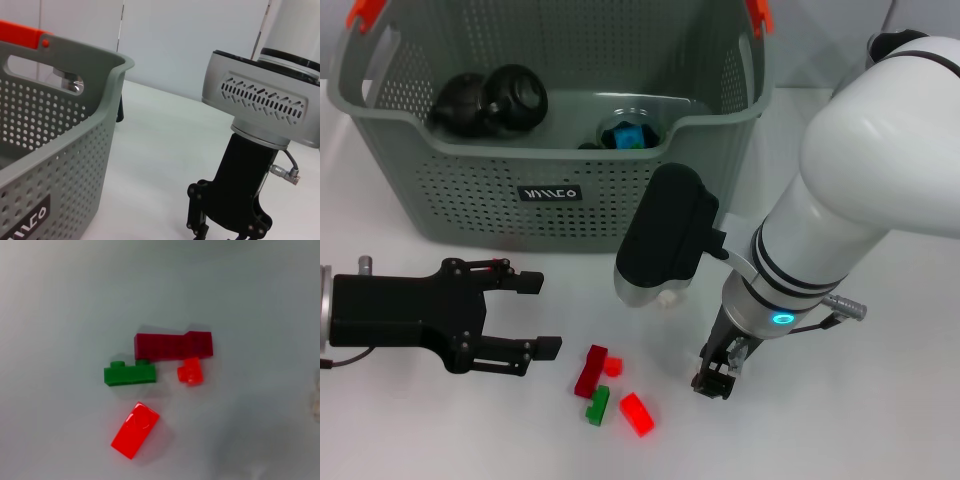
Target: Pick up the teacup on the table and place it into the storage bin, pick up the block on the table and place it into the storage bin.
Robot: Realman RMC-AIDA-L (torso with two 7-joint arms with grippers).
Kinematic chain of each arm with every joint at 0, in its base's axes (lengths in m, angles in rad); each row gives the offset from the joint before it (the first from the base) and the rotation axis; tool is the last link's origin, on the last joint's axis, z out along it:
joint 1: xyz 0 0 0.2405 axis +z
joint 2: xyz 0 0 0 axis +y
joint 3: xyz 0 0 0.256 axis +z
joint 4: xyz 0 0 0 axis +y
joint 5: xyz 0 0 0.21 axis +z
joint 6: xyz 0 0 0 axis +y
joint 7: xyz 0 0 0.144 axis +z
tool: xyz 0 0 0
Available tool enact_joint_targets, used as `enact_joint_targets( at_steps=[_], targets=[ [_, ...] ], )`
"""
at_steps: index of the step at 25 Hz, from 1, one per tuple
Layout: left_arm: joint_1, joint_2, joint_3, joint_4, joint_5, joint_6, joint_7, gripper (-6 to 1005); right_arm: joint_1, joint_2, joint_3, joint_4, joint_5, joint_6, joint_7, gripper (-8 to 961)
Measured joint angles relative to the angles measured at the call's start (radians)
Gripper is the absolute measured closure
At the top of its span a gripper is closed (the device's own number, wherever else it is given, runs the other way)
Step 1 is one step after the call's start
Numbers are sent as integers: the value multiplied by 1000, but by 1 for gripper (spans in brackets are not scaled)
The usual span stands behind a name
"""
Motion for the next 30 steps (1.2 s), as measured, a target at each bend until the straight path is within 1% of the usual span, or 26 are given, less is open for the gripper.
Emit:
enact_joint_targets(
  at_steps=[12, 18, 23, 26, 28, 29, 30],
  targets=[
    [0, 0, 0, 0, 0, 0, 0, 153, 0, 0, -17, 0, 2, 1, 0, 614],
    [0, 0, -1, 0, 0, -2, 0, 153, 0, -1, -21, -4, 15, -13, -9, 709],
    [0, 0, -2, 0, 1, -1, 0, 153, -9, -7, -22, -32, 18, -23, -1, 752],
    [6, 1, -6, 0, 2, 0, 0, 153, -41, -16, 7, -101, 6, -52, 10, 747],
    [8, 1, -9, 1, 2, 0, 2, 153, -90, -19, 82, -216, -36, -119, 10, 743],
    [9, 1, -11, 1, 2, 0, 3, 153, -90, -19, 82, -216, -36, -119, 10, 741],
    [9, 1, -13, 1, 1, 0, 4, 153, -106, -18, 110, -263, -45, -142, 9, 740]
  ],
)
